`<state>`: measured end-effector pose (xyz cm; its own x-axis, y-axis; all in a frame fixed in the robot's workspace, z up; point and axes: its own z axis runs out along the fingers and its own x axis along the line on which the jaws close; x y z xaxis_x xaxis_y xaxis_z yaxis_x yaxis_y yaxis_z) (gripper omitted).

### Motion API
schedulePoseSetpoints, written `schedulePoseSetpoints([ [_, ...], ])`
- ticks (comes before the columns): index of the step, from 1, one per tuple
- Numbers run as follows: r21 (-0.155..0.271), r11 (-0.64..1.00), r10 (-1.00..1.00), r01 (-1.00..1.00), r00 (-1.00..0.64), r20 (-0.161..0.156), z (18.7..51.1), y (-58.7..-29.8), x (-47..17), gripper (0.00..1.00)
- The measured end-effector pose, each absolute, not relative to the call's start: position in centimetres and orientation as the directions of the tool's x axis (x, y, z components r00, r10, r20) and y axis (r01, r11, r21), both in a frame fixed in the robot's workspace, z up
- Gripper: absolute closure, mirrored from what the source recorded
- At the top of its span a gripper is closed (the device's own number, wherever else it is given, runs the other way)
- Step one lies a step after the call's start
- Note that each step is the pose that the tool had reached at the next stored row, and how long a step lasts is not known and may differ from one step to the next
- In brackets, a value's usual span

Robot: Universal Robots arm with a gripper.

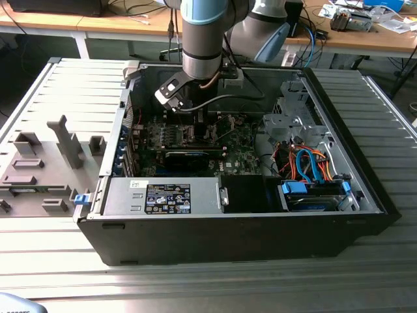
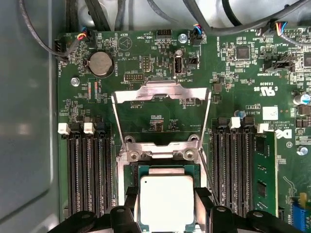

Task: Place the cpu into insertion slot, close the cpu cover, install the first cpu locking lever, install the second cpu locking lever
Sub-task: 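Place the cpu into insertion slot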

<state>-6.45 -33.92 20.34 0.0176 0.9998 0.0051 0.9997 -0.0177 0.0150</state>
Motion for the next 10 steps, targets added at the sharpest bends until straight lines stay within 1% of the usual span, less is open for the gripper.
schedulePoseSetpoints([
  [1,0.015,-0.019,1.000,1.000,0.019,0.005,19.80,-33.67,-6.55,0.45],
  [10,0.015,-0.020,1.000,1.000,0.020,0.005,19.64,-33.51,-6.60,0.45],
])
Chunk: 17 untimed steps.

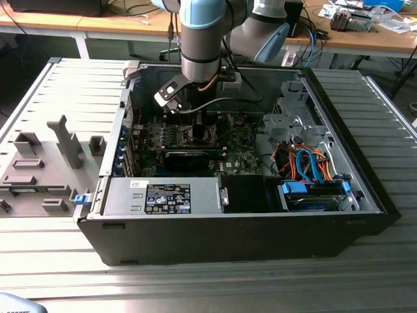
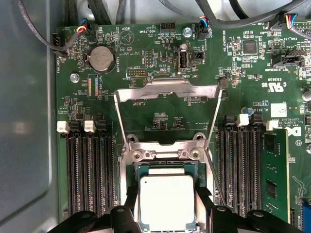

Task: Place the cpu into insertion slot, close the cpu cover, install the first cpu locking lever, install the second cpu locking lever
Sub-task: 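Place the cpu into insertion slot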

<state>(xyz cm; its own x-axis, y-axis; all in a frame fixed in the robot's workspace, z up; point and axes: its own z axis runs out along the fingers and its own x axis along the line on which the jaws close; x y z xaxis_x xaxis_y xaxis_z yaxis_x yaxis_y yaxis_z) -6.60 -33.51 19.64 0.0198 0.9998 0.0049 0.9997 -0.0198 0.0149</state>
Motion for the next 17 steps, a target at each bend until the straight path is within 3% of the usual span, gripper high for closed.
schedulePoseSetpoints([
  [5,0.016,-0.020,1.000,1.000,0.020,0.006,19.6,-33.5,-6.6,0.44],
  [6,0.015,-0.020,1.000,1.000,0.020,0.005,19.6,-33.5,-6.6,0.39],
  [17,0.015,-0.020,1.000,1.000,0.020,0.010,20.8,-33.5,-6.6,0.39],
])
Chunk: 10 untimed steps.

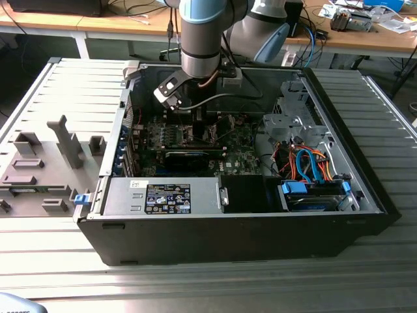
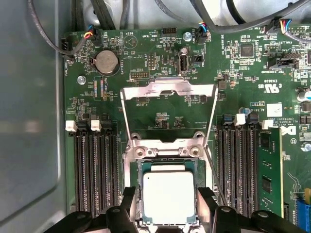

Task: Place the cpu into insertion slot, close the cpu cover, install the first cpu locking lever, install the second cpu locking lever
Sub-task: 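Place the cpu into insertion slot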

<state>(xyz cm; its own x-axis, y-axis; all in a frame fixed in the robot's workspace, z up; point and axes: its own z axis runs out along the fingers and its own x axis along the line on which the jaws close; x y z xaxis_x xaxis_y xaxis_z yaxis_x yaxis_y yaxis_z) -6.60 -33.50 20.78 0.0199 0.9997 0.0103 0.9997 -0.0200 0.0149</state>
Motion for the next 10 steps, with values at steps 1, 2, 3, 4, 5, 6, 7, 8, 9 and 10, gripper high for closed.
schedulePoseSetpoints([
  [1,0.015,-0.020,1.000,1.000,0.020,0.011,20.86,-33.51,-6.61,0.39],
  [2,0.015,-0.020,1.000,1.000,0.020,0.011,20.92,-33.51,-6.61,0.39],
  [3,0.015,-0.020,1.000,1.000,0.020,0.012,20.95,-33.49,-6.60,0.40],
  [4,0.015,-0.020,1.000,1.000,0.020,0.015,20.99,-33.49,-6.60,0.47],
  [5,0.015,-0.020,1.000,1.000,0.020,0.016,21.00,-33.48,-6.60,0.53],
  [6,0.015,-0.020,1.000,1.000,0.020,0.017,21.02,-33.48,-6.60,0.53],
  [7,0.015,-0.020,1.000,1.000,0.020,0.017,21.04,-33.48,-6.60,0.59],
  [8,0.015,-0.020,1.000,1.000,0.020,0.017,21.05,-33.48,-6.60,0.59],
  [9,0.015,-0.020,1.000,1.000,0.020,0.017,21.05,-33.48,-6.60,0.65],
  [10,0.015,-0.020,1.000,1.000,0.020,0.017,21.05,-33.48,-6.60,0.65],
])
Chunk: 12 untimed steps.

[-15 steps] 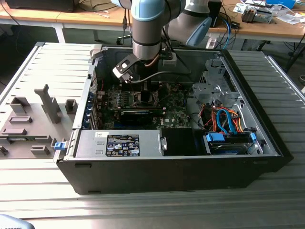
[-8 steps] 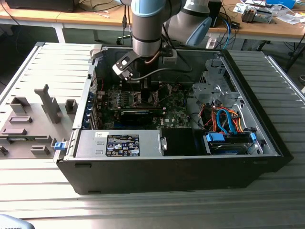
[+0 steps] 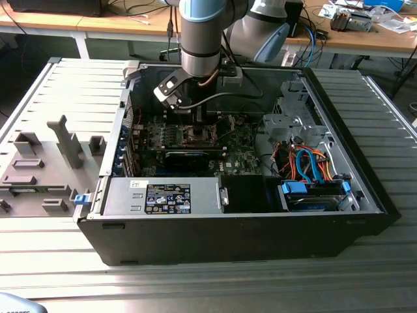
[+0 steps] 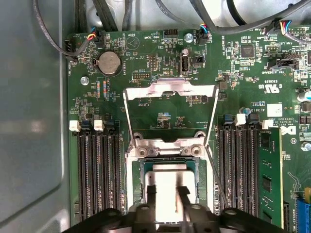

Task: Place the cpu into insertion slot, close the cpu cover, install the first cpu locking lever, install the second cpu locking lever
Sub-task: 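Place the cpu into insertion slot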

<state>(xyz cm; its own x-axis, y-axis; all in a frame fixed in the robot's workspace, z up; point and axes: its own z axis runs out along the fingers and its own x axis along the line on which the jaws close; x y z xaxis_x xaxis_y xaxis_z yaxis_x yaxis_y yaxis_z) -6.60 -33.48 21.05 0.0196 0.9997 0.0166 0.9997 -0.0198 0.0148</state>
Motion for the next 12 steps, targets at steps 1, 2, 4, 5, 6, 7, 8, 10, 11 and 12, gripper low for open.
schedulePoseSetpoints([
  [1,0.015,-0.018,1.000,1.000,0.018,0.016,21.1,-33.5,-6.6,0.71],
  [2,0.015,-0.015,1.000,1.000,0.015,0.016,21.1,-33.5,-6.6,0.77],
  [4,0.015,-0.006,1.000,1.000,0.006,0.016,21.1,-33.5,-6.6,0.89],
  [5,0.015,0.000,1.000,1.000,0.000,0.016,21.1,-33.6,-6.6,0.89],
  [6,0.015,0.006,1.000,1.000,-0.006,0.016,21.1,-33.6,-6.6,0.89],
  [7,0.015,0.013,1.000,1.000,-0.013,0.016,21.2,-33.6,-6.6,0.89],
  [8,0.015,0.015,1.000,1.000,-0.015,0.016,21.3,-33.6,-6.6,0.89],
  [10,0.015,0.015,1.000,1.000,-0.016,0.016,21.8,-33.6,-6.5,0.89],
  [11,0.015,0.015,1.000,1.000,-0.015,0.017,22.1,-33.6,-6.5,0.89],
  [12,0.015,0.015,1.000,1.000,-0.015,0.017,22.8,-33.6,-6.5,0.89],
])
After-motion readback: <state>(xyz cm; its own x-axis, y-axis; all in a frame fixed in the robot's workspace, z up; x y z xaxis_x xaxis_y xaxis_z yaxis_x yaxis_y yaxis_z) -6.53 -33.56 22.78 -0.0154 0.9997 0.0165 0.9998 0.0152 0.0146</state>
